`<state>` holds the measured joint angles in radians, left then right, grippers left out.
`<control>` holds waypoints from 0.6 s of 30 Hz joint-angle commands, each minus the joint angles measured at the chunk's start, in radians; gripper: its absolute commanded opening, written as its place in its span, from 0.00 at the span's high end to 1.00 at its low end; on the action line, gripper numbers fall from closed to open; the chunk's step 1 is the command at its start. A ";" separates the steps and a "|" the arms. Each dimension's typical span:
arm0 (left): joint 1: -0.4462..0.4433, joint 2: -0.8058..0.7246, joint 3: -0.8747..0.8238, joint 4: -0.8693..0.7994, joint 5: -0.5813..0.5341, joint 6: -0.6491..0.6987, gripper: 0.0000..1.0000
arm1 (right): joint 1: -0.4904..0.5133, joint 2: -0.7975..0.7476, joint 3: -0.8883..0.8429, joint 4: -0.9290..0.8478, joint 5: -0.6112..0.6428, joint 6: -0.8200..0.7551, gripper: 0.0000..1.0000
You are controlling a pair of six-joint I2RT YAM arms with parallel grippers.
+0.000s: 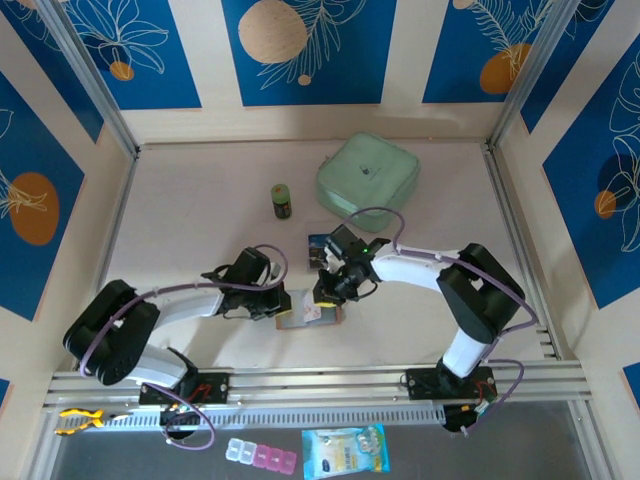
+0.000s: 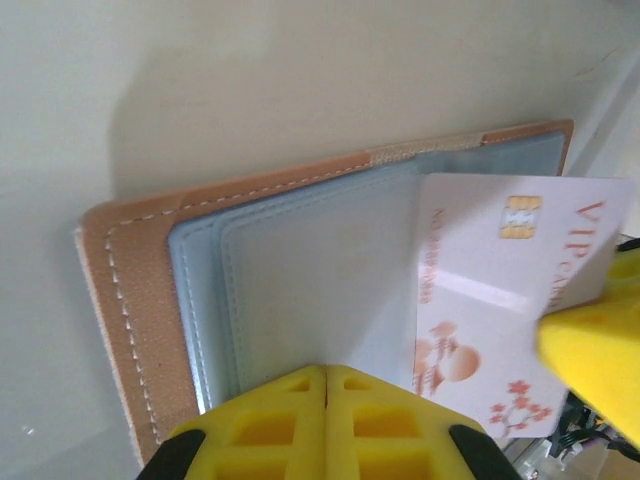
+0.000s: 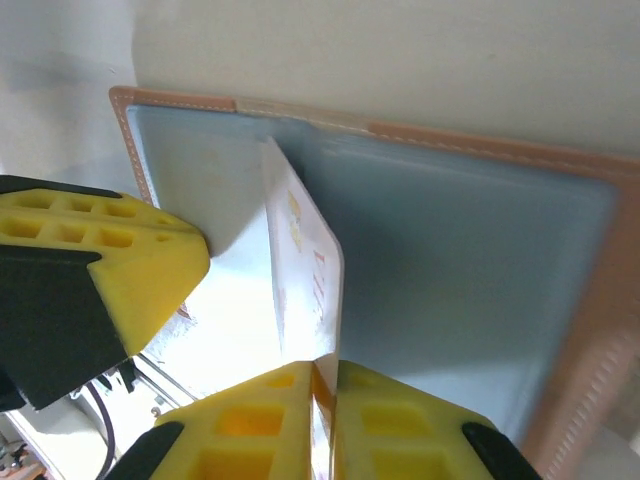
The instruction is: Take the credit cards out of the card holder
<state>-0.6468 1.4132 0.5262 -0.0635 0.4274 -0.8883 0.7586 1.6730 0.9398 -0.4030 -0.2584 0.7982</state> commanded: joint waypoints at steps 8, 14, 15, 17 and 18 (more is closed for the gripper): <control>-0.007 -0.074 -0.054 -0.074 -0.057 0.018 0.99 | -0.002 -0.083 0.024 -0.139 0.038 -0.056 0.91; -0.008 -0.058 -0.030 -0.077 -0.055 0.039 0.98 | -0.014 -0.111 0.089 -0.233 0.088 -0.141 0.92; -0.008 -0.055 -0.028 -0.080 -0.058 0.043 0.97 | -0.019 -0.113 0.103 -0.257 0.102 -0.164 0.93; -0.008 -0.052 -0.018 -0.087 -0.063 0.051 0.97 | -0.027 -0.121 0.130 -0.303 0.132 -0.232 0.94; -0.007 -0.049 -0.016 -0.087 -0.064 0.051 0.98 | -0.031 -0.124 0.140 -0.317 0.138 -0.266 0.94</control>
<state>-0.6487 1.3506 0.4927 -0.0982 0.3916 -0.8673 0.7410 1.5837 1.0397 -0.6220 -0.1612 0.6456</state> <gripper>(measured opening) 0.045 0.069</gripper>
